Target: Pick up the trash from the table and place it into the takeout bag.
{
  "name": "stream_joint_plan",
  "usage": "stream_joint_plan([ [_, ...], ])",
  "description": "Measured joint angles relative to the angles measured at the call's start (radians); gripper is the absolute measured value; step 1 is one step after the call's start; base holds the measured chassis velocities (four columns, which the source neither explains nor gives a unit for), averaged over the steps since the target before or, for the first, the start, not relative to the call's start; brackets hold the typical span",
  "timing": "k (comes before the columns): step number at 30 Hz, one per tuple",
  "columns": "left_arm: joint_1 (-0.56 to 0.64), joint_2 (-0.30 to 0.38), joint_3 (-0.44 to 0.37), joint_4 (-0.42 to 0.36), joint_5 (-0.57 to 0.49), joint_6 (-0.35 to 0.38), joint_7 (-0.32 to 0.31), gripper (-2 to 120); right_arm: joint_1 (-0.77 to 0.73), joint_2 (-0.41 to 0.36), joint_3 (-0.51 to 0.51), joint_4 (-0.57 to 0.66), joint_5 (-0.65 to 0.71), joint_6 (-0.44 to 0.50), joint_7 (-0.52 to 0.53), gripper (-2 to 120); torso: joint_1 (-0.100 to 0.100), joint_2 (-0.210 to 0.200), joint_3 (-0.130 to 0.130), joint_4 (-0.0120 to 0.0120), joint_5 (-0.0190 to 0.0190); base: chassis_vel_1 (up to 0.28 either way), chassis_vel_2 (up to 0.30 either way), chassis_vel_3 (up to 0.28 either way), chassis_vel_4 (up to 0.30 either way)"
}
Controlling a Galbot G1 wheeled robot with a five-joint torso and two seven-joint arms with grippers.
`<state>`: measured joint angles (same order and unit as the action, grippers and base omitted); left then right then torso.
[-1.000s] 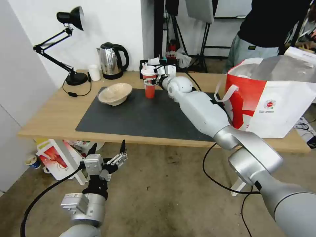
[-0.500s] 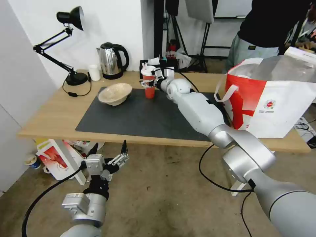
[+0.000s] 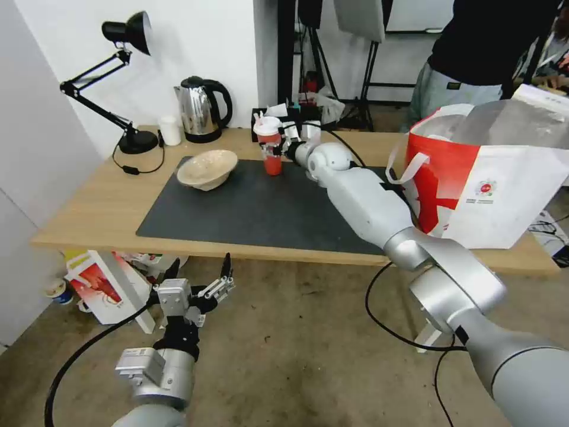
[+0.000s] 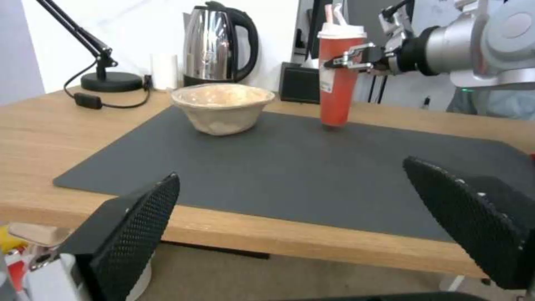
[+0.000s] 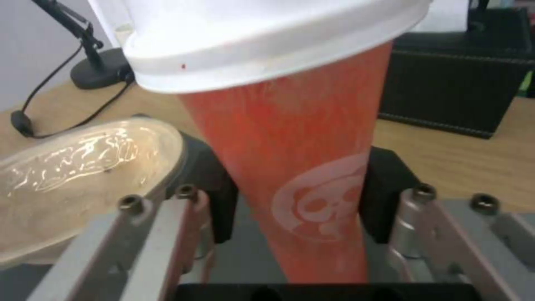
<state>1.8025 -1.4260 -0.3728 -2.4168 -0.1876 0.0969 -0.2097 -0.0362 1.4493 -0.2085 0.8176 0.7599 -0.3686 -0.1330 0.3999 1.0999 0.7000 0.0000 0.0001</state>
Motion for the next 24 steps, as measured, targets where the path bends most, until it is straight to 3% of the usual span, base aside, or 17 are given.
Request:
stream_joint_plan([
  [3,0.001,-0.002,-0.003,-0.003,0.001,-0.001,0.0,100,-0.014,-0.049,-0.001,0.096,0.034,-0.009,0.025,26,0.0,0.0,0.0,0.0,0.0,0.0,0.0,0.0,0.0],
  [7,-0.001,-0.011,-0.006,-0.011,0.001,-0.001,-0.001,100,-0.046,-0.095,0.014,0.214,0.067,-0.036,0.06,19,0.0,0.0,0.0,0.0002,0.0001,0.0,0.0,0.0,0.0],
  [11,0.005,-0.014,-0.012,-0.015,0.003,-0.004,-0.001,100,-0.093,-0.204,0.023,0.41,0.142,-0.062,0.112,8,0.0,0.0,0.0,-0.0005,0.0002,0.0,0.0,0.0,0.0],
  [12,0.005,-0.014,-0.012,-0.015,0.003,-0.004,-0.001,100,-0.093,-0.204,0.023,0.41,0.142,-0.062,0.112,8,0.0,0.0,0.0,-0.0005,0.0002,0.0,0.0,0.0,0.0],
  [15,0.008,-0.016,-0.031,-0.016,0.003,-0.022,-0.002,100,-0.128,-0.311,0.055,0.599,0.186,-0.081,0.15,7,0.0,0.0,0.0,0.0002,-0.0001,0.0,0.0,0.0,0.0],
  [17,0.01,-0.017,-0.034,-0.016,0.003,-0.023,-0.002,100,-0.139,-0.34,0.074,0.642,0.201,-0.087,0.161,7,0.0,0.0,0.0,0.0004,-0.0001,0.0,0.0,0.0,0.0],
  [19,0.013,-0.017,-0.036,-0.017,0.003,-0.023,-0.002,100,-0.167,-0.418,0.123,0.738,0.253,-0.107,0.2,7,0.0,0.0,0.0,-0.0004,0.0002,0.0,0.0,0.0,0.0],
  [20,0.013,-0.017,-0.036,-0.017,0.003,-0.023,-0.002,100,-0.167,-0.418,0.123,0.738,0.253,-0.107,0.2,7,0.0,0.0,0.0,-0.0004,0.0002,0.0,0.0,0.0,0.0],
  [24,0.017,-0.012,-0.034,-0.021,0.003,-0.023,0.0,100,-0.206,-0.581,0.207,0.89,0.34,-0.116,0.24,7,0.0,0.0,0.0,-0.0002,0.0002,0.0,0.0,0.0,0.0],
])
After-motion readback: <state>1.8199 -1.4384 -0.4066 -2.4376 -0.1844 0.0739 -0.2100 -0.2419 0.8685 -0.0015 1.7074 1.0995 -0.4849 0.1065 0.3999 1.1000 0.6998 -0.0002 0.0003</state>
